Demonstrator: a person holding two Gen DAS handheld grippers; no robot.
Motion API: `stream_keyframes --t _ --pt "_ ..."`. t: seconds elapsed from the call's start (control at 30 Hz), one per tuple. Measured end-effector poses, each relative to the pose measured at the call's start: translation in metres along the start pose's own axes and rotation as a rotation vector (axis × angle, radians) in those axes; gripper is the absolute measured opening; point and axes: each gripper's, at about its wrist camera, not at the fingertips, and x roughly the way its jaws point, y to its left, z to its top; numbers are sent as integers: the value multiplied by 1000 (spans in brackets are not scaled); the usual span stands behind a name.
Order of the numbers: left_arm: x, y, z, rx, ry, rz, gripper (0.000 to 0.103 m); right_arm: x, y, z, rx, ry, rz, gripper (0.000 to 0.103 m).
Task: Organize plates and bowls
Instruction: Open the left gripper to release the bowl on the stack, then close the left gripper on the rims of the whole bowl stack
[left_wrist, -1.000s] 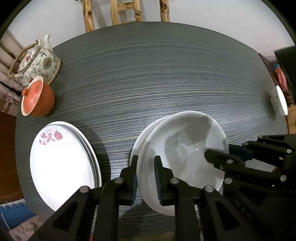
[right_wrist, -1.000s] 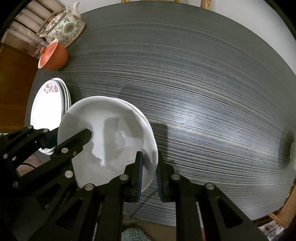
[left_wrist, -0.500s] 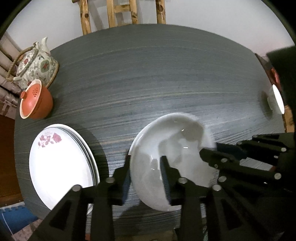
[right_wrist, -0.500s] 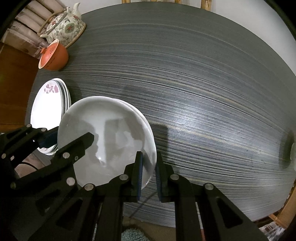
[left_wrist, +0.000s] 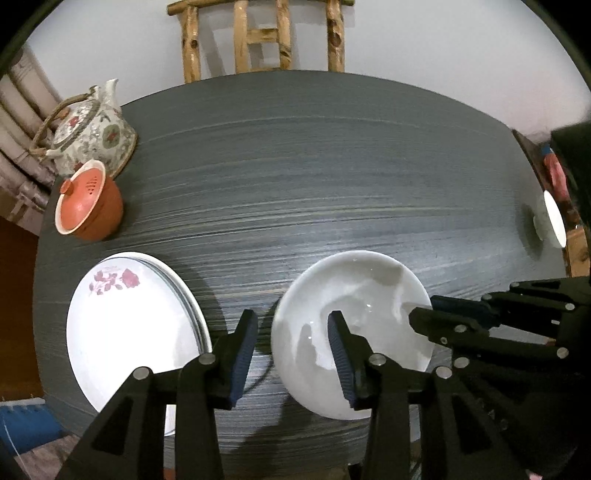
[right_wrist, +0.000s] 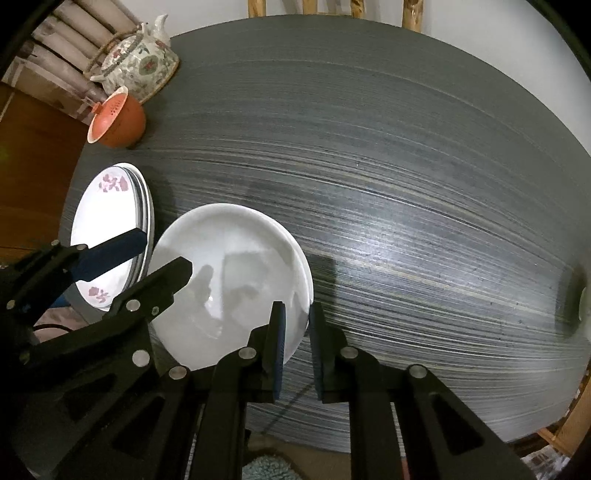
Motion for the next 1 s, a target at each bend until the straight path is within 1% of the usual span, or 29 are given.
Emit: stream_keyframes --t 0.3,0.4,0.43,0.53,0.73,0.9,1.0 --pt "1 21 -4 -63 -23 -41 40 -11 -9 -3 18 -30 24 14" --pt "3 23 -5 -79 -15 -61 40 -15 -12 -5 27 -44 39 19" --pt "5 25 -5 -90 -6 -77 40 -16 -13 -6 27 -47 45 23" --pt "5 34 -5 -132 2 -128 40 -22 -12 -8 24 -62 48 25" --pt "9 41 -4 -158 2 -135 40 -26 -15 -11 27 -69 48 27" --pt "14 37 -6 -162 14 -149 40 -18 -16 -11 43 -58 47 27" --pt "15 32 -8 -168 5 -163 40 -12 -16 -12 50 -52 44 28"
